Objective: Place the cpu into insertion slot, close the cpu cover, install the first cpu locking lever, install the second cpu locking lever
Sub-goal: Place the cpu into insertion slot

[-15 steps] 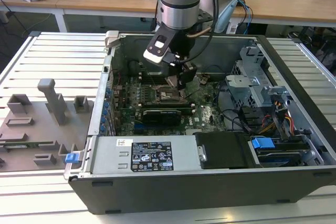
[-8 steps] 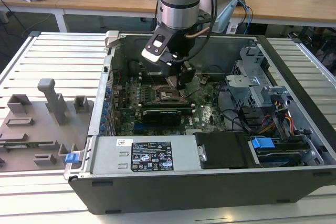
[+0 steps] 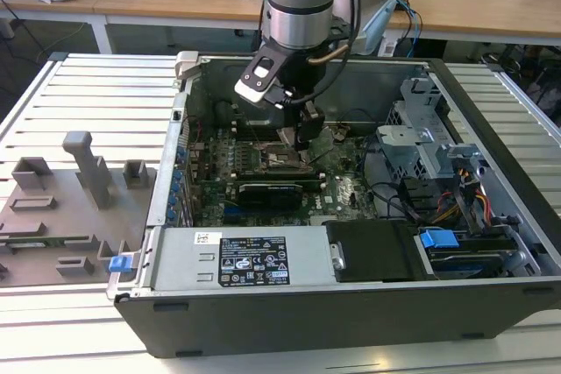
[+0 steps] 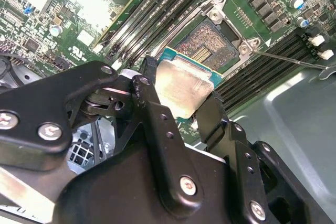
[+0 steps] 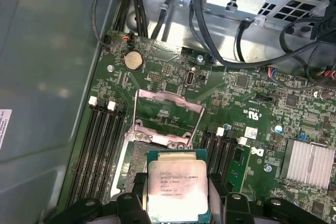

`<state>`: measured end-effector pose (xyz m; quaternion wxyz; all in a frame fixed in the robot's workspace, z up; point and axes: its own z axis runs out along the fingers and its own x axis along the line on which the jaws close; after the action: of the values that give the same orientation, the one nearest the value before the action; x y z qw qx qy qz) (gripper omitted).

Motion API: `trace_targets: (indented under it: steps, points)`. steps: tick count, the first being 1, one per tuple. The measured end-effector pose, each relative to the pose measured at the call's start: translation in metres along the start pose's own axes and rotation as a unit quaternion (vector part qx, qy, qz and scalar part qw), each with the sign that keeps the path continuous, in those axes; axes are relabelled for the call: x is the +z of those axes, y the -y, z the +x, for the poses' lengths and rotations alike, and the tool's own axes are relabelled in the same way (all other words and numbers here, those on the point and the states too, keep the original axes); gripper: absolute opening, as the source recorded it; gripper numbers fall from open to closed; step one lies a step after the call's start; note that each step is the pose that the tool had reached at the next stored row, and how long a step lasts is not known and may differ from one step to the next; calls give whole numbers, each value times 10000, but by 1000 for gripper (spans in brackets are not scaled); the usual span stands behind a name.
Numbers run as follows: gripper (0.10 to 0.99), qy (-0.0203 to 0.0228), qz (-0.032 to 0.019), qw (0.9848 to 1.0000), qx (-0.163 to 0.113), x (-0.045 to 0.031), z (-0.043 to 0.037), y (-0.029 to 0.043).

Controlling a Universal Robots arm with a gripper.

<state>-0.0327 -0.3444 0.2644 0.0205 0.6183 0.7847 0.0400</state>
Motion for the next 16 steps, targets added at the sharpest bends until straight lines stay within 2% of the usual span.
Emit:
trace_targets:
  steps: [16]
  points:
    - [541,21,-4,9997,235,1,0,0]
